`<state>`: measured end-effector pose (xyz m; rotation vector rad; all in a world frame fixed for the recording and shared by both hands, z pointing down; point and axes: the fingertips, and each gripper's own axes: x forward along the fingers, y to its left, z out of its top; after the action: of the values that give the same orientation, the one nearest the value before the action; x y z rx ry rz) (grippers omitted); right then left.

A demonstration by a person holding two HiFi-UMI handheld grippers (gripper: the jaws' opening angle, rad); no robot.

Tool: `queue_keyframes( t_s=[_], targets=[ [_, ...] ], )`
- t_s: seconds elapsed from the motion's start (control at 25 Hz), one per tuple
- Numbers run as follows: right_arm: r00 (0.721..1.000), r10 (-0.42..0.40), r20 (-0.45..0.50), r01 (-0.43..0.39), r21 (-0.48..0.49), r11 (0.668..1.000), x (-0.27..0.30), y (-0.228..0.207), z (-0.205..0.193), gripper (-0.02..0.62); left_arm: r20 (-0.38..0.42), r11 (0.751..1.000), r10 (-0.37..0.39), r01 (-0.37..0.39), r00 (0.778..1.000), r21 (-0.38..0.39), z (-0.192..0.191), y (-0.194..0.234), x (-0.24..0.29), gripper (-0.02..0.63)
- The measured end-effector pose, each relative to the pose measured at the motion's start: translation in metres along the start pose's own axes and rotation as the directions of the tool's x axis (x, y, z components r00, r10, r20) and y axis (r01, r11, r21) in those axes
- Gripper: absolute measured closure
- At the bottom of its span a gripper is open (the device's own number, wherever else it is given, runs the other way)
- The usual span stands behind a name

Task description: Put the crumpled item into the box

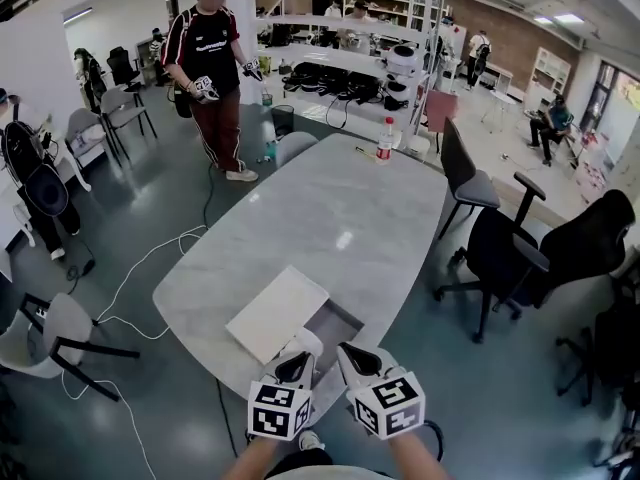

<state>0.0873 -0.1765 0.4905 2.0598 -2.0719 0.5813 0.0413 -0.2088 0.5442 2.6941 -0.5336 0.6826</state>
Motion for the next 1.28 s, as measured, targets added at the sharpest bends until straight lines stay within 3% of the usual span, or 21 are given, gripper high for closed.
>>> queue_keyframes(
  t_s=[0.2, 0.52, 1.0, 1.28],
  targets=[
    [1.000, -0.024, -0.014, 0.024, -0.015, 1.000, 0.013, -0.005, 0.007, 0.591, -0.029, 0.999, -0.037, 0.037, 0.999, 0.019, -0.004, 0.002, 0.014, 0.588],
    [0.999, 0.024, -0.028, -0.025, -0.032, 0.999, 0.032, -0.008, 0.011, 0.591, -0.078, 0.998, -0.054, 0.056, 0.995, 0.032, -0.012, 0.003, 0.028, 0.588],
    [0.977, 0.207, -0.060, -0.210, -0.061, 0.976, 0.058, -0.030, 0.015, 0.589, -0.171, 0.997, 0.069, -0.061, 0.983, 0.052, -0.025, 0.007, 0.060, 0.588],
    [0.954, 0.286, -0.094, -0.293, -0.081, 0.953, 0.063, -0.044, 0.010, 0.591, -0.246, 0.991, 0.125, -0.111, 0.961, 0.069, -0.036, 0.010, 0.077, 0.588]
  ],
)
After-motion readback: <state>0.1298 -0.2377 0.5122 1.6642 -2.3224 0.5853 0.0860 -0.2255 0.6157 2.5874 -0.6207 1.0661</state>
